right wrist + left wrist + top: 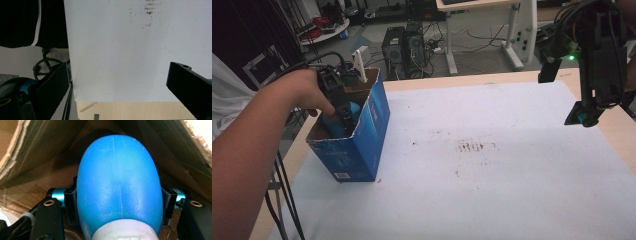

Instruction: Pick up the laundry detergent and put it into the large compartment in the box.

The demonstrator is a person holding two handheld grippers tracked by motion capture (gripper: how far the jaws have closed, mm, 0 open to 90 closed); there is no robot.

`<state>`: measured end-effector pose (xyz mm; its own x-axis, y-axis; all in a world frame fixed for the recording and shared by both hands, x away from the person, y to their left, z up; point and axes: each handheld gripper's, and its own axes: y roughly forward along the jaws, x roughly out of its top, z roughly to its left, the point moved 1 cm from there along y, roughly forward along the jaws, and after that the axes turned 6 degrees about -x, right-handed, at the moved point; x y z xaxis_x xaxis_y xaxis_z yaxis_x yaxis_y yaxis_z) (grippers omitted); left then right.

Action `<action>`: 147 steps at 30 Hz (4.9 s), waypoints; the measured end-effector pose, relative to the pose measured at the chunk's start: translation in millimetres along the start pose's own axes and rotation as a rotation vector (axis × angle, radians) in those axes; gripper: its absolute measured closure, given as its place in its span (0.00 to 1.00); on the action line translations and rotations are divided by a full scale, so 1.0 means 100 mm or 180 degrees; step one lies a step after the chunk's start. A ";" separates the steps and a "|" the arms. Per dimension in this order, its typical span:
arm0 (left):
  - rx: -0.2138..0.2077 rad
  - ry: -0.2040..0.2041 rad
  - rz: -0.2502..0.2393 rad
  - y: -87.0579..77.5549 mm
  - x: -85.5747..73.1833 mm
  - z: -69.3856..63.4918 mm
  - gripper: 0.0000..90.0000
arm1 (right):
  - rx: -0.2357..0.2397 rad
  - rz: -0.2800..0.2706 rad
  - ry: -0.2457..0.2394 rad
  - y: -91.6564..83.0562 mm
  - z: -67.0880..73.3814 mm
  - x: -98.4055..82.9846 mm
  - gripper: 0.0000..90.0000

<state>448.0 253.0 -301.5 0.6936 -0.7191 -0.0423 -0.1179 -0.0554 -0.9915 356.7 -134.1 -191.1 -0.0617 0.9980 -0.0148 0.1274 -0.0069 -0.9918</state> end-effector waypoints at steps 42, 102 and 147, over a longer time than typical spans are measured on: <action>0.0051 -0.0009 -0.0164 -0.42 -0.12 -0.14 0.22 | -0.0034 -0.0037 0.0002 -0.03 0.02 -0.03 0.04; 0.0183 0.1645 0.0172 -0.30 0.68 -1.13 0.02 | 0.0072 0.0067 0.0034 0.06 -0.05 0.04 0.04; 0.0090 0.1873 0.0171 -0.15 0.81 -1.28 0.02 | 0.0034 0.0031 0.0044 0.00 -0.08 0.04 0.04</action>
<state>414.7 106.7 -274.3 0.1753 -0.9842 -0.0250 -0.1175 0.0043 -0.9931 364.7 -130.1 -190.2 -0.0468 0.9986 -0.0227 0.1172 -0.0171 -0.9930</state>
